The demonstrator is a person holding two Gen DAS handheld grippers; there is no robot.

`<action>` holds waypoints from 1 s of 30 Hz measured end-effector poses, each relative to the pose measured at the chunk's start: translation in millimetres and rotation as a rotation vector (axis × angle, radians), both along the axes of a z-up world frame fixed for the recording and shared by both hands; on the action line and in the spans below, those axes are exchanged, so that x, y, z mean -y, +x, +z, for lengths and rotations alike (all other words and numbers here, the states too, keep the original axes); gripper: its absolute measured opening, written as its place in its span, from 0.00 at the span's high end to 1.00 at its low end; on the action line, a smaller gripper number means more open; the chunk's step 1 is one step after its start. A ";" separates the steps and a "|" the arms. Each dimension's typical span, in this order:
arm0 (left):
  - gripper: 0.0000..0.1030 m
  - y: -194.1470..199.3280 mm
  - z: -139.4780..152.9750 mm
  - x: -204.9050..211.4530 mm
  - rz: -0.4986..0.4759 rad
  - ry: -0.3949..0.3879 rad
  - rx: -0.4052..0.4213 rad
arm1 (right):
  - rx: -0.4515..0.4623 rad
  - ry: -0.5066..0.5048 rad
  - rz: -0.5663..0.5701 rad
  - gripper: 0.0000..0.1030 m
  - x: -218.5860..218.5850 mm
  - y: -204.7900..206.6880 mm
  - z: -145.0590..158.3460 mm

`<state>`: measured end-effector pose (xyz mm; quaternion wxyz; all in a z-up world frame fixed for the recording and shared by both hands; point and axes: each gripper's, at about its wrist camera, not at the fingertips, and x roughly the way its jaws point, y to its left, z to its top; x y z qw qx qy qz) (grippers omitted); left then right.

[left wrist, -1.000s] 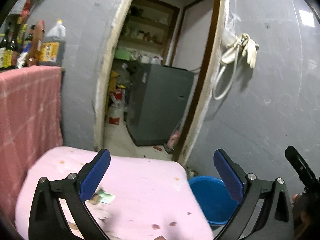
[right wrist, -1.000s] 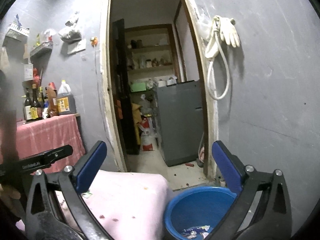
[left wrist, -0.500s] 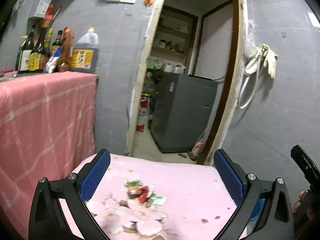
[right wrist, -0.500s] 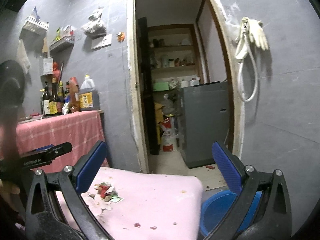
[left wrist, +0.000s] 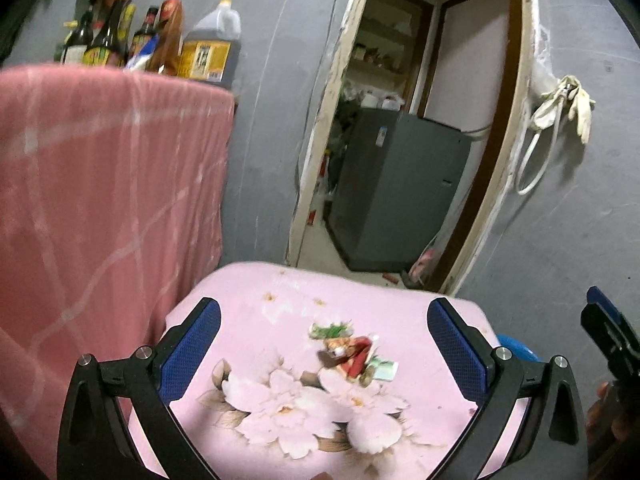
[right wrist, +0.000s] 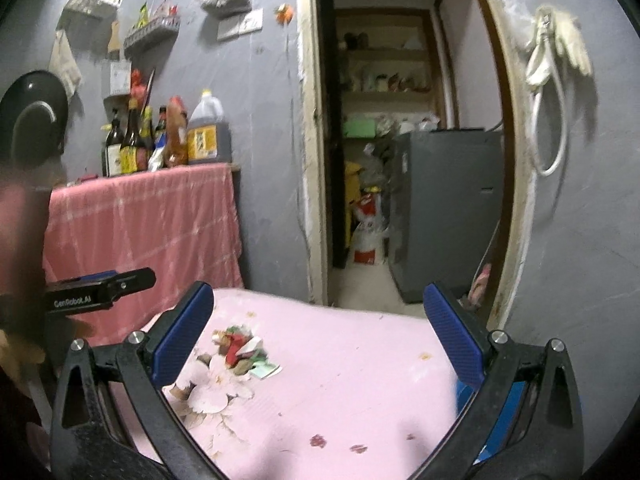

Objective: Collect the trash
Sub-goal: 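Move both tools back to the trash pile on the table, then close left tool on the red-gold wrapper in the pile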

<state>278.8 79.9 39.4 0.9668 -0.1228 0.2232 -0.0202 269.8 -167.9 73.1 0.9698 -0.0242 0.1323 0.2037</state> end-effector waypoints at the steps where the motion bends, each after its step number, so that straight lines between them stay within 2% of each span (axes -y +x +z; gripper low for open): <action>1: 0.02 3.5 -4.9 -2.8 0.001 -0.004 -0.019 | -0.016 -0.011 0.011 0.00 -5.1 5.0 -5.4; 6: 0.02 17.8 -25.3 -12.0 -0.010 -0.022 -0.091 | -0.088 -0.041 0.040 0.02 -21.9 25.3 -26.6; 9: 0.03 25.6 -38.0 -13.9 -0.031 -0.030 -0.126 | -0.157 -0.061 0.063 0.11 -30.5 41.7 -41.8; 11: 0.07 30.7 -42.4 -13.8 -0.048 -0.035 -0.141 | -0.198 -0.070 0.075 0.19 -34.9 50.1 -50.9; 17: 0.25 46.9 -56.9 -6.1 -0.133 -0.059 -0.199 | -0.288 -0.174 0.105 0.32 -50.5 72.7 -73.8; 21: 0.35 55.8 -65.0 1.4 -0.166 -0.087 -0.237 | -0.320 -0.218 0.120 0.37 -54.3 79.1 -84.4; 30: 0.49 81.1 -72.9 7.2 -0.194 -0.182 -0.308 | -0.368 -0.188 0.133 0.41 -49.2 87.6 -90.9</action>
